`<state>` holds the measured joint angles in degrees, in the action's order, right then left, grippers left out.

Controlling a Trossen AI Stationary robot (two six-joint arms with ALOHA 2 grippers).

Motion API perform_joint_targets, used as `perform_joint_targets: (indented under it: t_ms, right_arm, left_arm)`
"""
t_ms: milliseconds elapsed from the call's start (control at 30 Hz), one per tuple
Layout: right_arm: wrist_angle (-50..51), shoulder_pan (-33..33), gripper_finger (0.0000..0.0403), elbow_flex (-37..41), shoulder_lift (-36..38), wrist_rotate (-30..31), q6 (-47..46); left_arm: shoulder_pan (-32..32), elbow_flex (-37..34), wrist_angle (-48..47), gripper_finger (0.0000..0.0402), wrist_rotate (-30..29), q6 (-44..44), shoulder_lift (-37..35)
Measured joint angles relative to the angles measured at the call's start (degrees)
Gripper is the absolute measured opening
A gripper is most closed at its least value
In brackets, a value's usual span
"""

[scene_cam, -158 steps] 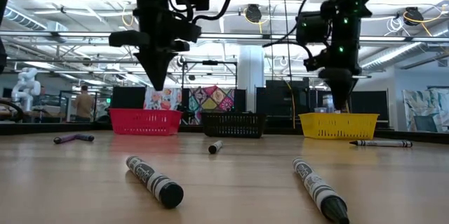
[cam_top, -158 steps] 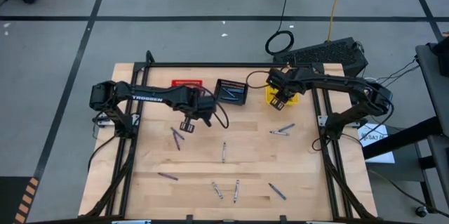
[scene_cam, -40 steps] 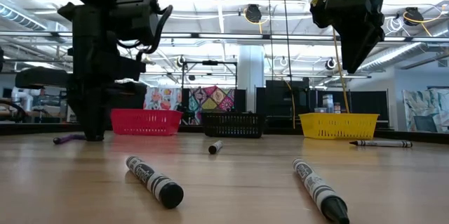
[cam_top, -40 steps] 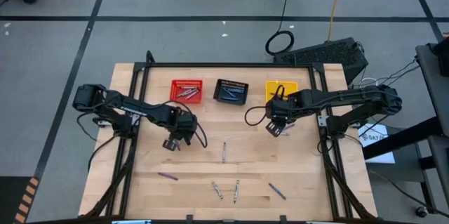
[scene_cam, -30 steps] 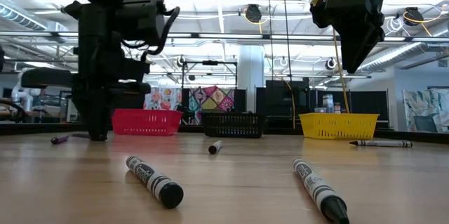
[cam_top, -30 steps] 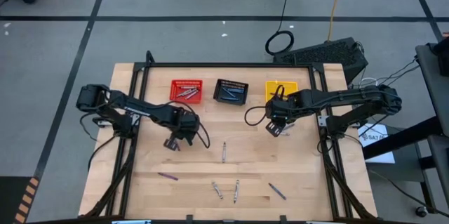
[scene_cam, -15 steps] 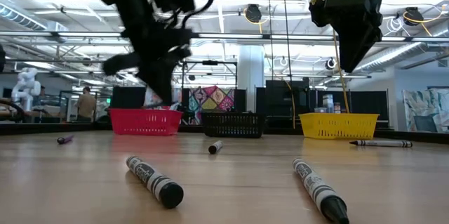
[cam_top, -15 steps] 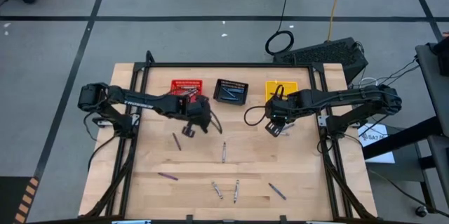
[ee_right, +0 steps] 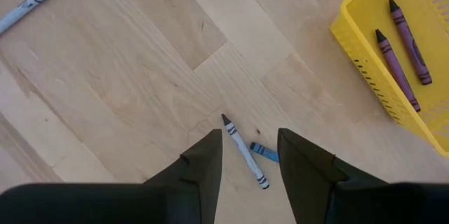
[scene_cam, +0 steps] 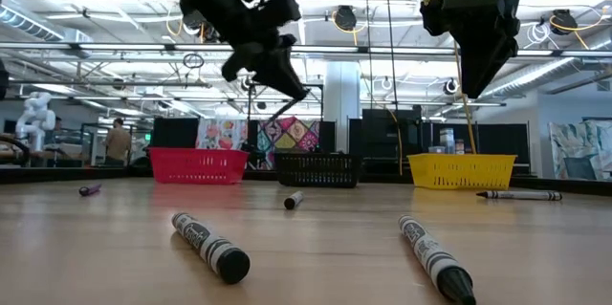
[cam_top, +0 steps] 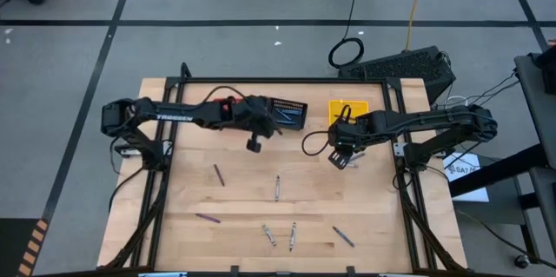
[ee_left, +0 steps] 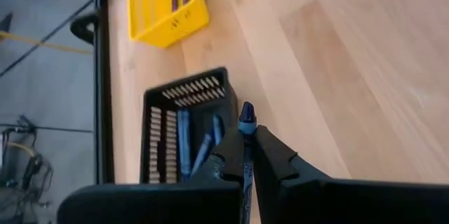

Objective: Sort crayons
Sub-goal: Put the blue crayon into the black bin

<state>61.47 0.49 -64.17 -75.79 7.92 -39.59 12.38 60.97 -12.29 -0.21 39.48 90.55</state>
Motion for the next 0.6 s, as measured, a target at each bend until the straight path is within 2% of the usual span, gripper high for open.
perform_joint_targets:
  t_ms: [100,233,400,600]
  right_arm:
    - [-0.11,0.00,0.0125,0.00,0.00,0.36,0.16]
    - [-0.39,-0.02,0.0125,0.01,0.00,2.99,0.26]
    - [-0.49,-0.01,0.0125,0.01,0.00,2.90,0.49]
    - [-1.59,-0.02,0.0125,0.01,0.00,2.91,1.48]
  left_arm:
    - [1.61,-0.13,3.44,0.0003,0.60,0.02,1.55]
    - [3.25,-0.05,8.42,0.0003,4.32,-0.04,3.56]
    - [5.05,0.02,12.97,0.0003,4.89,-0.04,6.39]
    - [7.82,0.16,14.51,0.0003,7.34,-1.59,10.11]
